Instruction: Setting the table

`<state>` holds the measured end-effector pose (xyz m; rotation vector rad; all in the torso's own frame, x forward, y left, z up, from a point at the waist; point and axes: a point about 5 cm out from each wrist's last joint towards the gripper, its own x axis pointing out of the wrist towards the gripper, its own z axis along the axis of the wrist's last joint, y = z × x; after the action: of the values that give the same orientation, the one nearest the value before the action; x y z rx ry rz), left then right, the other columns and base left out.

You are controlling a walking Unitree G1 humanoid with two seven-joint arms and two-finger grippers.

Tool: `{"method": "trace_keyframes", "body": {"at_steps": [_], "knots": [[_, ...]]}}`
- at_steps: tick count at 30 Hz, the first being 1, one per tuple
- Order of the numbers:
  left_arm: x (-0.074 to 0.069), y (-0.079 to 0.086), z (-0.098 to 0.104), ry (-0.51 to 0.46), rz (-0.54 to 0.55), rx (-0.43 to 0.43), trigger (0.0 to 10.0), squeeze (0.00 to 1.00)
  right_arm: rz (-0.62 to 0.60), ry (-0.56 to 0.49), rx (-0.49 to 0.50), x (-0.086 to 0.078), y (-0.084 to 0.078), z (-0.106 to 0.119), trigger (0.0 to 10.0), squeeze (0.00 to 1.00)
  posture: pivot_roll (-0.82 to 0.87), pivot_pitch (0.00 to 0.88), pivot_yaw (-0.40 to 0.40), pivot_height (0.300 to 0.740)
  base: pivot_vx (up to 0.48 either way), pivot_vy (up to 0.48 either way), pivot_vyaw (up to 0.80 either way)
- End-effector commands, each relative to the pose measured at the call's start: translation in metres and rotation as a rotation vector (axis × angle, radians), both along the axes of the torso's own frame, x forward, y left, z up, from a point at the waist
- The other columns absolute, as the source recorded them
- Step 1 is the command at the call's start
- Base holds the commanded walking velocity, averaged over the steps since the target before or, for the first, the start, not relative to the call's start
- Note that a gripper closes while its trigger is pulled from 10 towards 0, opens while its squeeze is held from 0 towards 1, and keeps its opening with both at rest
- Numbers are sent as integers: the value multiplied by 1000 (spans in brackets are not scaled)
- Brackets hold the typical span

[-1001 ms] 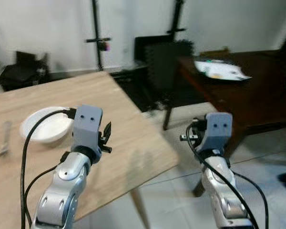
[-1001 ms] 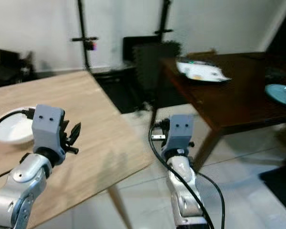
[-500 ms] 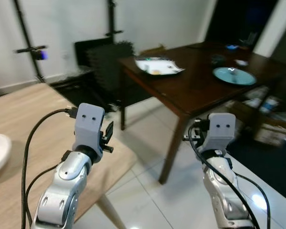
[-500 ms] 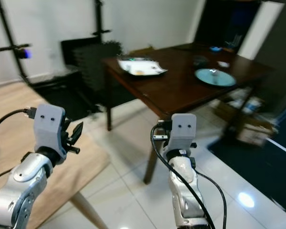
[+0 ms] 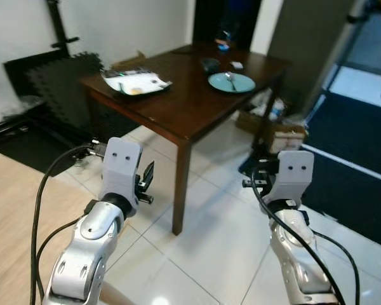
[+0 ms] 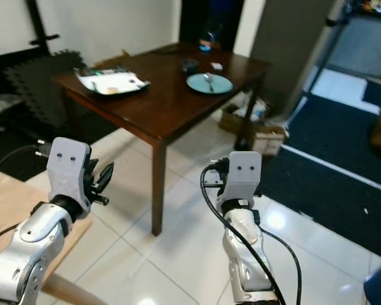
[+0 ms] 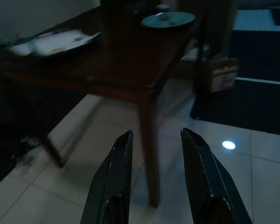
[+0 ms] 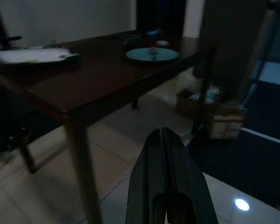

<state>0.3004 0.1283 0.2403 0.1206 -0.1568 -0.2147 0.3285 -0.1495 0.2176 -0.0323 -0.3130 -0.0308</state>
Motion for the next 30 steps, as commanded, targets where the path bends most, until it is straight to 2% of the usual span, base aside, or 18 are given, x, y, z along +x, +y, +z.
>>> {"method": "trace_keyframes", "body": {"at_steps": [1,15,28,30], "knots": [[-1,-1,-2,1,-14,2,10000,0,-14,9,-2,-1,-3,-3,10000,0,50,98,21,740,0,0,-800],[0,-2,-5,12,-18,5,10000,0,-15,13,-3,-2,-4,-3,10000,0,47,100,21,740,0,0,-800],[5,4,-9,45,-4,-18,10000,0,-16,12,-4,-1,-4,-3,10000,0,46,104,20,740,0,0,-800],[5,5,-10,50,2,-14,10000,0,-16,9,-6,-1,-4,-2,10000,0,46,102,20,740,0,0,0]]}}
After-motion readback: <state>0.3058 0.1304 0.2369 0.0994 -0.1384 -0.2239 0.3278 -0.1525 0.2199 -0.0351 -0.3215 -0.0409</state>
